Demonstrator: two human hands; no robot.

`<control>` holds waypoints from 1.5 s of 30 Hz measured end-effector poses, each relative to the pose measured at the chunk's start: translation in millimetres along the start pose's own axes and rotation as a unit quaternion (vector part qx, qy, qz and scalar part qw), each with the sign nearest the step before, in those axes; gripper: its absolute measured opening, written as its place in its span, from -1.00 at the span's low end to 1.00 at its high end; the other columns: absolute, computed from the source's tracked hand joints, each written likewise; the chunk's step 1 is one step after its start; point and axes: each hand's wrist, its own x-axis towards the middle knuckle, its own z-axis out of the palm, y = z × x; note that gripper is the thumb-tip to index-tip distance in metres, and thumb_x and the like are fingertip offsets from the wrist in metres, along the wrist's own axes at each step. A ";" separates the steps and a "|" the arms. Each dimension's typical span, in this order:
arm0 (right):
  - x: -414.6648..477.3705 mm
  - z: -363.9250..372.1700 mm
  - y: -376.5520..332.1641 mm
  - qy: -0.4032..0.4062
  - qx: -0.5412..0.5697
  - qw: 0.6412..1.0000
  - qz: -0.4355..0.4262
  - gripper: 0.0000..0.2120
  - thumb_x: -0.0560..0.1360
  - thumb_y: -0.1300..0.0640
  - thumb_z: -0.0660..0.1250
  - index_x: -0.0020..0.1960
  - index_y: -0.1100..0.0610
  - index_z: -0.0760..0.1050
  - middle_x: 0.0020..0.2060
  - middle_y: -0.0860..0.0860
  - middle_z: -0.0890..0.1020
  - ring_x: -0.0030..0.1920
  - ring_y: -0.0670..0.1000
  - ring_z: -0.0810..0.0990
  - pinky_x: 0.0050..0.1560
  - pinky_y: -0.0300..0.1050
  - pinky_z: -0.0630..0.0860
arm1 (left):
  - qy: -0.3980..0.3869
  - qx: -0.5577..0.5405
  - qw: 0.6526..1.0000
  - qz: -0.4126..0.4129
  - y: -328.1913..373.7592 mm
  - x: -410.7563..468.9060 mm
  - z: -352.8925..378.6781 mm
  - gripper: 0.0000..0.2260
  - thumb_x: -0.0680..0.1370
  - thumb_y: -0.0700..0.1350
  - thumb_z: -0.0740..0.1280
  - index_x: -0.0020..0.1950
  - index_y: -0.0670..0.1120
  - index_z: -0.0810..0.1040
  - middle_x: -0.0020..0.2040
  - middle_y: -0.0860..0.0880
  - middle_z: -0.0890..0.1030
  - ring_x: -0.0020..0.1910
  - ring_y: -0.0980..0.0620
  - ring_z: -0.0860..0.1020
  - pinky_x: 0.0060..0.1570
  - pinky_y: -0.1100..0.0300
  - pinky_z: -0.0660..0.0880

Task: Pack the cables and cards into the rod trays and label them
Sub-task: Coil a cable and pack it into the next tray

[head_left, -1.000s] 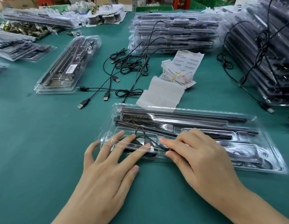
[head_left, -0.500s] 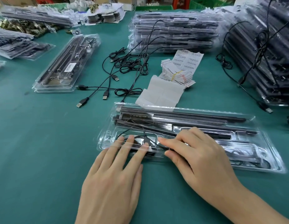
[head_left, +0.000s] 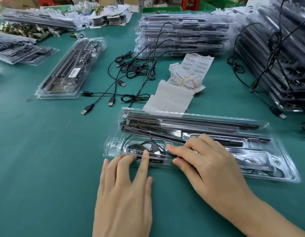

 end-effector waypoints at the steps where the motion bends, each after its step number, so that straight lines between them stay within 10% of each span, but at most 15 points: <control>1: 0.0 -0.3 -0.2 0.000 0.000 1.000 0.001 -0.69 0.61 -0.01 0.23 0.23 0.01 0.66 -0.17 -0.12 0.54 -0.13 0.00 0.49 -0.19 -0.06 0.50 | 0.004 -0.006 1.000 0.023 -2.2 -0.6 -1.6 -0.58 0.56 -0.04 0.19 0.30 -0.17 0.65 0.15 -0.17 0.64 0.20 -0.28 0.62 0.27 -0.26 0.50; 8: -0.2 -0.6 -0.7 0.000 -0.004 1.000 -0.002 -0.71 0.61 0.00 0.25 0.23 0.01 0.66 -0.17 -0.12 0.54 -0.13 0.01 0.50 -0.19 -0.06 0.49 | 0.026 0.000 0.992 0.124 -7.2 4.7 -6.8 -0.65 0.60 0.01 0.24 0.23 -0.09 0.70 0.19 0.01 0.69 0.21 -0.03 0.66 0.21 -0.03 0.46; 14: -2.1 0.4 -0.2 -0.001 -0.011 1.000 -0.012 -0.71 0.62 0.01 0.24 0.24 0.02 0.64 -0.15 -0.13 0.54 -0.12 0.00 0.48 -0.20 -0.06 0.46 | -0.007 0.092 0.991 0.095 5.6 8.4 -5.8 -0.62 0.58 0.07 0.22 0.17 -0.11 0.71 0.10 -0.01 0.71 0.08 -0.02 0.70 -0.22 0.02 0.58; 21: -2.8 -0.6 -1.5 0.014 0.005 1.000 -0.005 -0.75 0.62 0.03 0.28 0.21 0.03 0.66 -0.15 -0.12 0.56 -0.12 0.00 0.50 -0.19 -0.03 0.50 | -0.013 0.127 0.989 0.070 8.2 18.6 -10.0 -0.62 0.57 0.08 0.17 0.05 -0.09 0.71 -0.09 -0.01 0.64 -0.05 -0.07 0.67 -0.12 -0.01 0.31; 29: -2.3 -0.6 -1.1 -0.014 -0.012 1.000 -0.020 -0.77 0.61 -0.01 0.29 0.20 -0.03 0.63 -0.11 -0.15 0.56 -0.08 -0.03 0.49 -0.13 -0.10 0.47 | 0.075 -0.072 0.991 0.079 -11.2 34.4 -37.8 -0.76 0.56 0.02 0.30 -0.23 0.08 0.71 -0.28 0.18 0.66 -0.34 0.11 0.63 -0.20 0.19 0.41; 36: -5.4 0.6 2.1 0.017 -0.031 0.998 -0.043 -0.71 0.54 -0.10 0.39 0.20 -0.02 0.65 -0.01 -0.08 0.61 0.01 0.02 0.55 0.00 -0.06 0.46 | -0.037 -0.148 0.988 0.011 -2.2 175.5 -12.0 -0.77 0.64 0.01 0.31 0.28 0.12 0.60 0.19 0.16 0.61 0.09 0.06 0.60 0.07 0.02 0.55; 40: -3.6 -2.4 -0.2 0.042 -0.028 0.998 -0.035 -0.71 0.50 -0.19 0.40 0.10 -0.05 0.69 0.00 -0.04 0.63 0.04 0.04 0.57 0.02 0.00 0.47 | -0.157 -0.114 0.971 0.140 24.7 255.4 28.5 -0.60 0.64 -0.08 0.34 0.48 0.12 0.45 0.44 0.08 0.49 0.42 0.00 0.42 0.39 -0.04 0.37; 45: -0.6 -7.4 1.4 0.099 0.007 0.995 -0.015 -0.79 0.45 -0.16 0.44 -0.05 -0.05 0.70 -0.09 -0.05 0.62 -0.01 0.00 0.57 0.04 -0.01 0.44 | -0.222 -0.047 0.956 0.186 20.2 278.7 54.8 -0.64 0.56 -0.05 0.46 0.32 0.20 0.54 0.16 0.20 0.63 0.23 0.09 0.54 0.30 0.06 0.24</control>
